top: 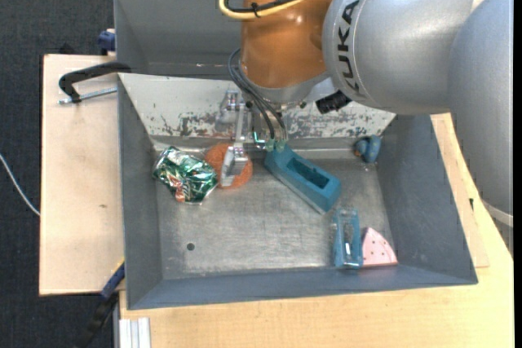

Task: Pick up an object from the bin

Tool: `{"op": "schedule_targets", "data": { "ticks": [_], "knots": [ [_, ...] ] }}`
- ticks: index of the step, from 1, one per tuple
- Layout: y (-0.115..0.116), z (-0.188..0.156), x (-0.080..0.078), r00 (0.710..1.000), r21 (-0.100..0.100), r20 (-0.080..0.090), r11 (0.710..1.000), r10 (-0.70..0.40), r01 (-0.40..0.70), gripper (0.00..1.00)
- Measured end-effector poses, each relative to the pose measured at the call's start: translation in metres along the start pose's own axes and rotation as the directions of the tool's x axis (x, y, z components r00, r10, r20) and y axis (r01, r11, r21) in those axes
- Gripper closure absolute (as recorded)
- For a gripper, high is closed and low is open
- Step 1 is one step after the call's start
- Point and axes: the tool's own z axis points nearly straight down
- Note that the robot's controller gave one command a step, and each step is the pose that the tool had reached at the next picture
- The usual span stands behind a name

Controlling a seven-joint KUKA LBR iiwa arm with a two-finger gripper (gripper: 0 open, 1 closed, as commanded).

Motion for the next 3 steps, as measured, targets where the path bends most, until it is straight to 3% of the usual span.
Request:
{"op": "schedule_targets", "data": {
  "ticks": [1,2,3],
  "knots": [
    [-0.001,-0.005,-0.002,1.000,-0.001,0.009,1.000,0.002,-0.002,0.00],
    [0.030,0.071,-0.002,0.999,-0.002,0.012,0.999,-0.033,0.033,0.00],
    [0.040,0.095,-0.001,1.000,0.000,0.005,1.000,0.008,-0.008,0.00]
  ]
}}
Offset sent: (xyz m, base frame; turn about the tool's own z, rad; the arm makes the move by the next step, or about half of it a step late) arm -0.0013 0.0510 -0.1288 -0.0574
